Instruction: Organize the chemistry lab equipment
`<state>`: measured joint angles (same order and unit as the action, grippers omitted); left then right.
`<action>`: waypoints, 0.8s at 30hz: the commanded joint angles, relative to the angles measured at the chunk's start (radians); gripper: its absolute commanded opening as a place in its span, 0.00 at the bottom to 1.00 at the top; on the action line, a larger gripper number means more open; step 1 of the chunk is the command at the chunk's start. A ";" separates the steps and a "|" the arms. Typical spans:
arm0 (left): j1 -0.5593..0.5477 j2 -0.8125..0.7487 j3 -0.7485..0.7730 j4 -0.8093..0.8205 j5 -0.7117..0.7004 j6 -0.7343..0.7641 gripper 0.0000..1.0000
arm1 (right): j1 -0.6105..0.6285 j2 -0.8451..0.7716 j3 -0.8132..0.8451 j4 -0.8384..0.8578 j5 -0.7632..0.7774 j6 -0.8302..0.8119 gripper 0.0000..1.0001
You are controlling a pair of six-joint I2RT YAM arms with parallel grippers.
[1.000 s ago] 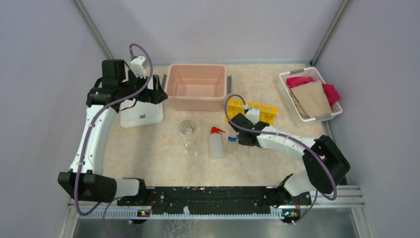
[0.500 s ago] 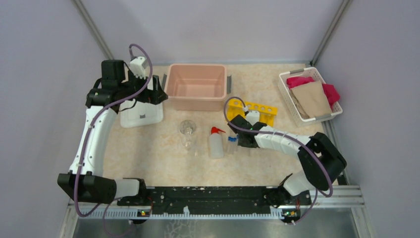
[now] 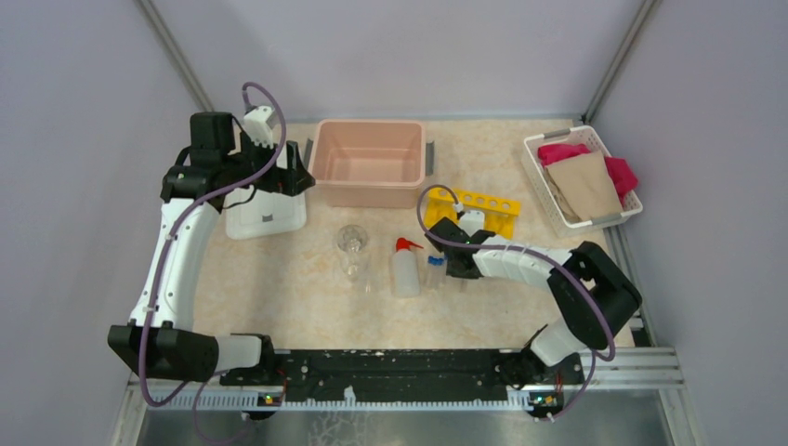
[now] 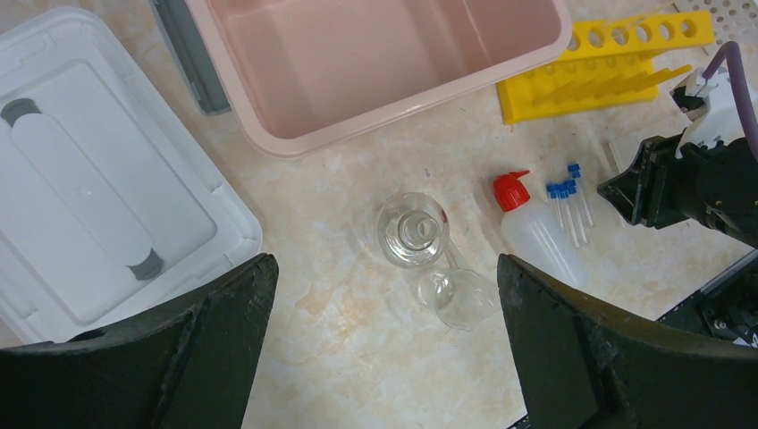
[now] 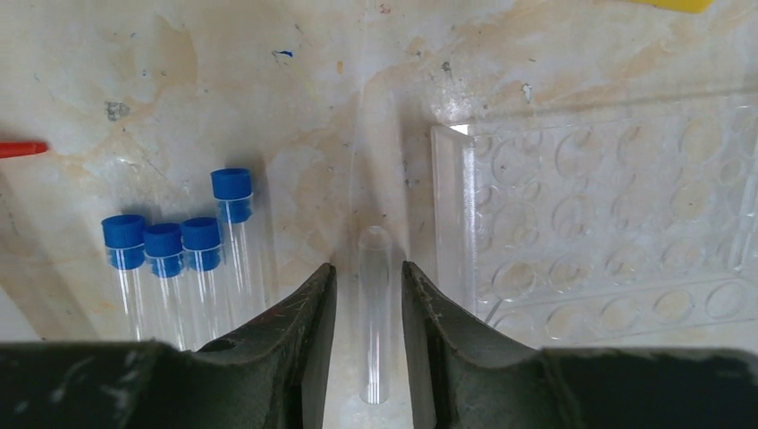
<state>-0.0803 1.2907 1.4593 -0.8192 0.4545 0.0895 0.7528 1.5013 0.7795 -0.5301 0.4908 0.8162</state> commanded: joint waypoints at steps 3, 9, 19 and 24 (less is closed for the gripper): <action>0.005 -0.013 0.005 0.010 0.014 0.013 0.99 | 0.009 0.024 0.018 0.063 -0.037 0.011 0.22; 0.005 -0.014 0.001 0.012 0.064 0.019 0.99 | 0.009 -0.046 0.086 0.002 -0.015 -0.006 0.07; 0.001 -0.041 -0.013 0.031 0.229 0.045 0.99 | 0.025 -0.407 0.109 0.158 -0.060 -0.105 0.00; -0.060 -0.060 -0.036 0.074 0.252 0.025 0.99 | 0.119 -0.402 0.210 0.317 -0.054 -0.148 0.00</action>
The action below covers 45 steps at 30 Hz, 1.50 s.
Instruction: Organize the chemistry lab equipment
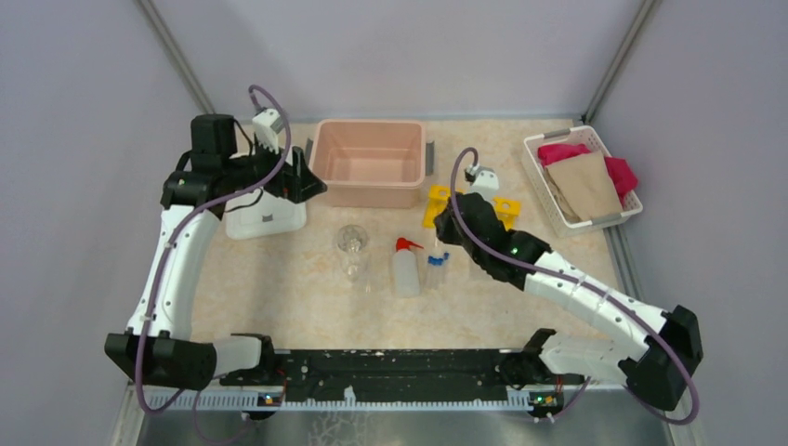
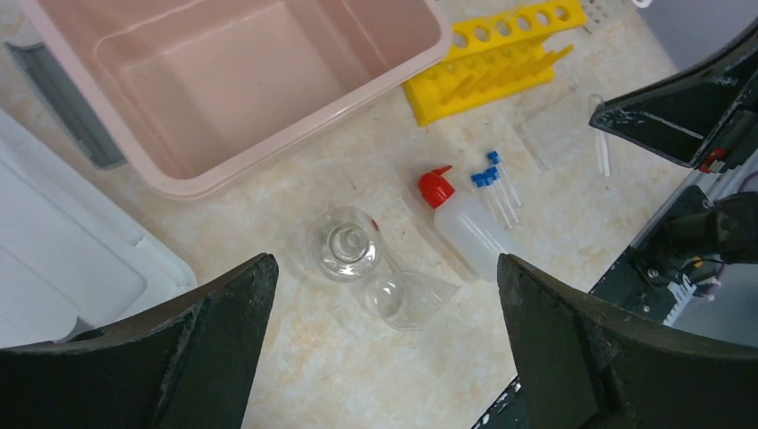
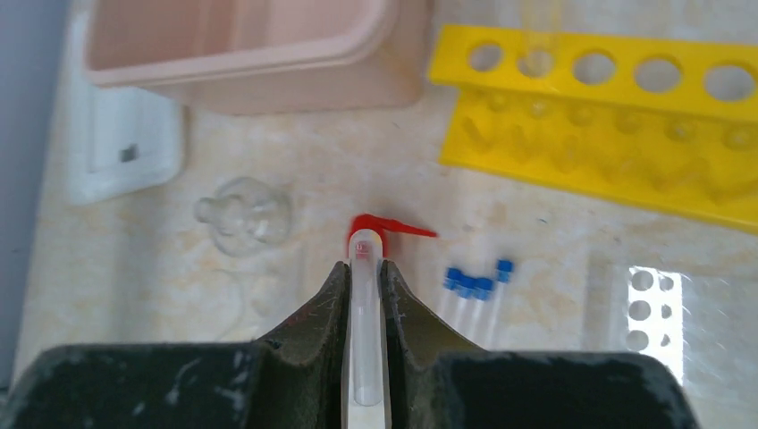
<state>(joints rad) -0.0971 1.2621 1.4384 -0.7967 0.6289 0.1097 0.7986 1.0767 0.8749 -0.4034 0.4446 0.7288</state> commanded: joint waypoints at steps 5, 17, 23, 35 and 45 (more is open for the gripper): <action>-0.107 -0.048 -0.091 0.113 0.186 -0.066 0.99 | 0.195 0.153 0.277 0.330 0.072 -0.101 0.00; -0.177 -0.093 -0.190 0.223 0.247 -0.106 0.88 | 0.279 0.355 0.459 0.495 0.032 -0.052 0.00; -0.181 -0.080 -0.199 0.221 0.282 -0.096 0.77 | 0.287 0.370 0.464 0.516 0.020 -0.033 0.00; -0.182 -0.040 -0.193 0.217 0.293 -0.087 0.34 | 0.287 0.382 0.469 0.513 -0.009 -0.010 0.00; -0.184 -0.056 -0.196 0.138 0.305 0.113 0.23 | 0.136 0.431 0.707 -0.021 -0.236 0.098 0.43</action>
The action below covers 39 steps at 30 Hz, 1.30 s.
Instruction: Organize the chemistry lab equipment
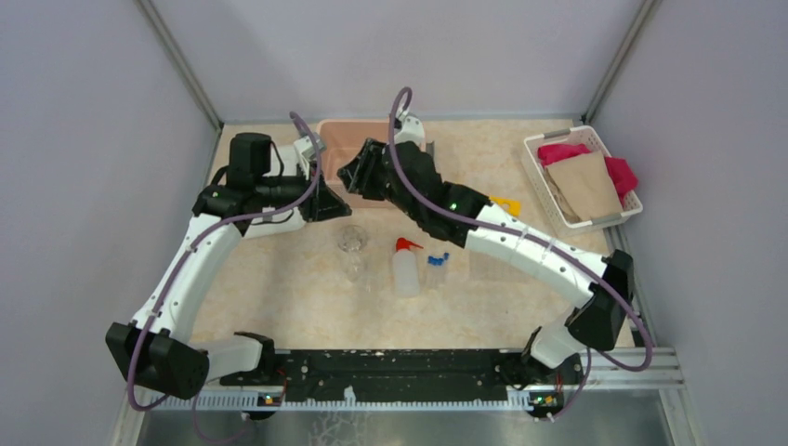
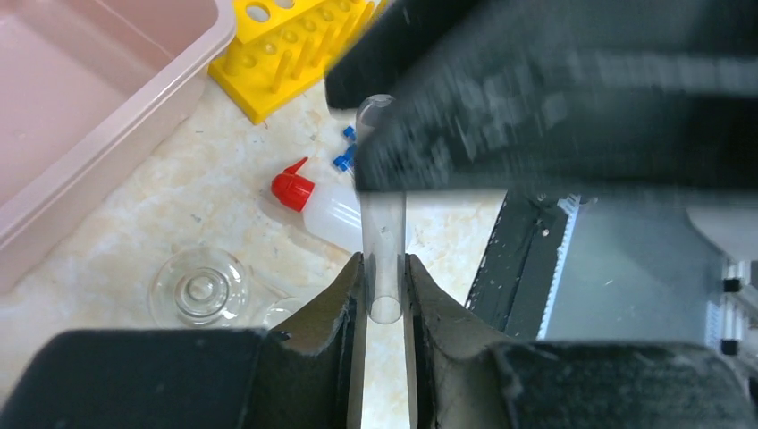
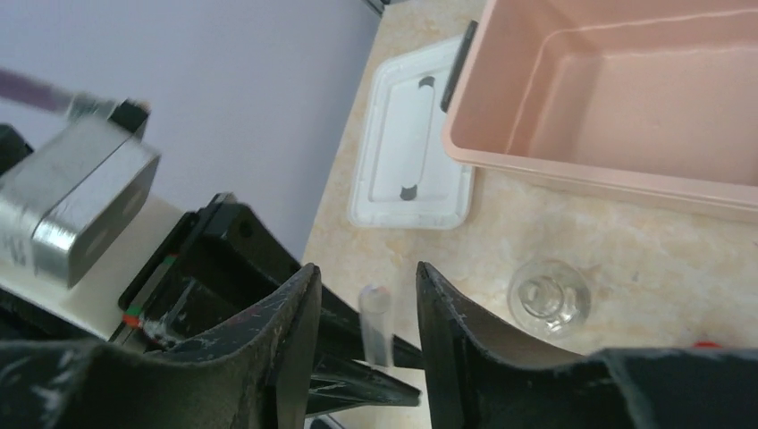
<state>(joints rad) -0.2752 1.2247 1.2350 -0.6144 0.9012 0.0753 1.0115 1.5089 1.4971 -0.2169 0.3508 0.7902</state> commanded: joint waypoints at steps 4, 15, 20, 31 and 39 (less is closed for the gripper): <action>-0.007 -0.019 0.015 -0.079 0.012 0.238 0.20 | -0.110 -0.001 0.117 -0.283 -0.230 -0.004 0.44; -0.025 -0.033 0.014 -0.120 -0.015 0.295 0.20 | -0.130 0.019 0.167 -0.286 -0.377 -0.014 0.43; -0.028 -0.040 0.012 -0.126 -0.023 0.296 0.20 | -0.156 -0.030 0.164 -0.327 -0.281 -0.023 0.42; -0.039 -0.031 0.015 -0.119 -0.022 0.281 0.19 | -0.171 -0.079 0.102 -0.233 -0.428 -0.002 0.42; -0.049 -0.035 0.017 -0.116 -0.022 0.280 0.19 | -0.168 0.038 0.152 -0.238 -0.519 -0.003 0.40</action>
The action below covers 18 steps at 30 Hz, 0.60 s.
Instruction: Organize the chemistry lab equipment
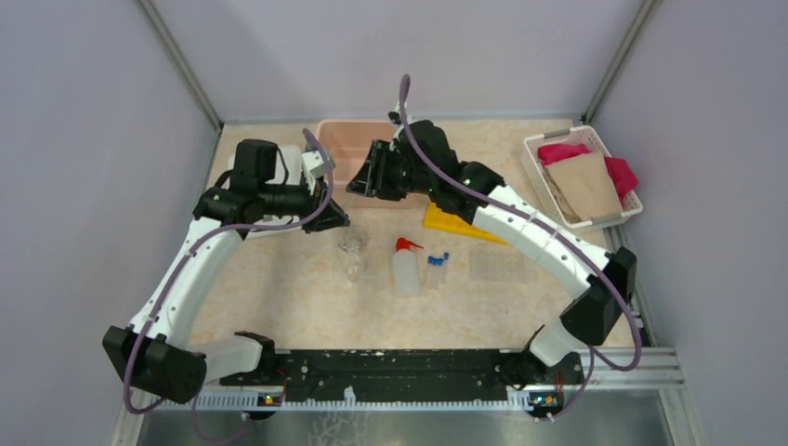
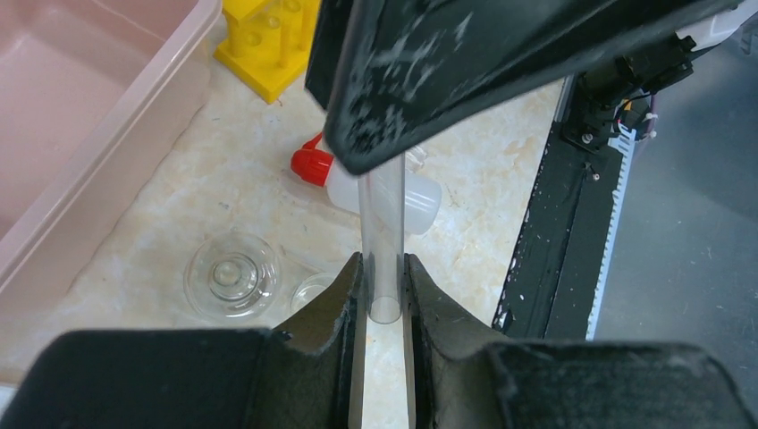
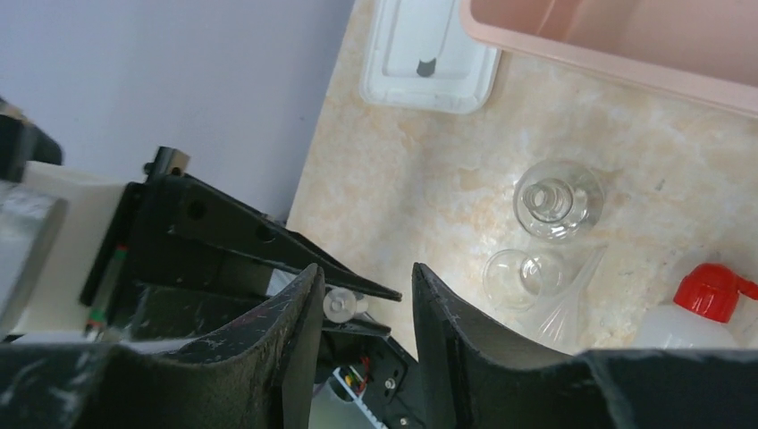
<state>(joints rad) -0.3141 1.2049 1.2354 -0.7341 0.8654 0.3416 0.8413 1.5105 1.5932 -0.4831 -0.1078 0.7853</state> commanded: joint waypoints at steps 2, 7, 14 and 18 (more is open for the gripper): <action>-0.013 -0.014 0.018 0.003 0.014 0.014 0.19 | 0.003 0.044 0.060 0.036 -0.066 0.002 0.39; -0.020 -0.006 0.020 0.004 -0.001 0.024 0.19 | 0.007 0.071 0.082 0.035 -0.090 -0.004 0.35; -0.023 -0.002 0.019 0.023 -0.010 0.008 0.18 | 0.010 0.081 0.095 -0.002 -0.093 -0.012 0.26; -0.023 -0.002 0.022 0.029 -0.015 0.003 0.17 | 0.010 0.092 0.125 -0.053 -0.096 -0.034 0.26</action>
<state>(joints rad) -0.3309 1.2053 1.2354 -0.7395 0.8455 0.3408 0.8433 1.5993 1.6466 -0.5076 -0.1902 0.7818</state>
